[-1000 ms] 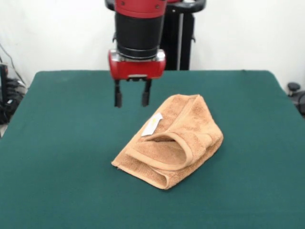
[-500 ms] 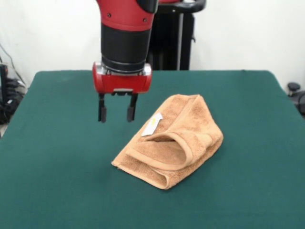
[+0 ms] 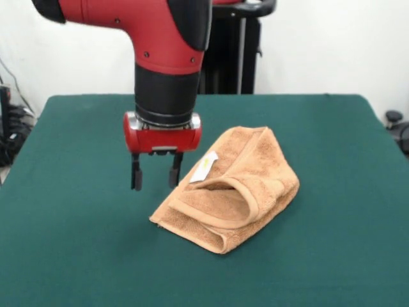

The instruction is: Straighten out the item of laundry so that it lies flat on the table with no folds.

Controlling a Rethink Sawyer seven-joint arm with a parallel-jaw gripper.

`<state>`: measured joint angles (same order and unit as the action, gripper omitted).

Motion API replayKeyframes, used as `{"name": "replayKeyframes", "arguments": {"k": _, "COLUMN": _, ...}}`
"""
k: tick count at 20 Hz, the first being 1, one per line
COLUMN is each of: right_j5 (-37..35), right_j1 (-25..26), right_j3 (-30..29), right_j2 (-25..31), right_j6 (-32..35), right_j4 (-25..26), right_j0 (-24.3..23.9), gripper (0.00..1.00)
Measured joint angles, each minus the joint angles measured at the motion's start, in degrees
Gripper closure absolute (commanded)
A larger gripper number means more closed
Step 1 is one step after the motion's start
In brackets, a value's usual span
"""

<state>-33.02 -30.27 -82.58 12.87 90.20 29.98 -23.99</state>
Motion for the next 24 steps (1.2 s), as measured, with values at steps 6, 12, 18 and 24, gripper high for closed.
{"name": "replayKeyframes", "arguments": {"k": 6, "right_j5": 0.2, "right_j1": 1.9, "right_j3": 0.2, "right_j2": 1.0, "right_j6": 0.0, "right_j4": 0.0, "right_j0": 0.3, "gripper": 0.00}}
{"name": "replayKeyframes", "arguments": {"k": 12, "right_j5": 0.2, "right_j1": 2.5, "right_j3": 0.3, "right_j2": 1.0, "right_j6": 0.0, "right_j4": 0.1, "right_j0": 1.8, "gripper": 0.00}}
{"name": "replayKeyframes", "arguments": {"k": 18, "right_j5": 0.2, "right_j1": 2.6, "right_j3": 0.3, "right_j2": 1.0, "right_j6": 0.0, "right_j4": 0.1, "right_j0": 3.9, "gripper": 0.00}}
{"name": "replayKeyframes", "arguments": {"k": 24, "right_j5": 0.9, "right_j1": 2.8, "right_j3": 0.3, "right_j2": 1.0, "right_j6": 0.0, "right_j4": 0.1, "right_j0": 5.6, "gripper": 0.00}}
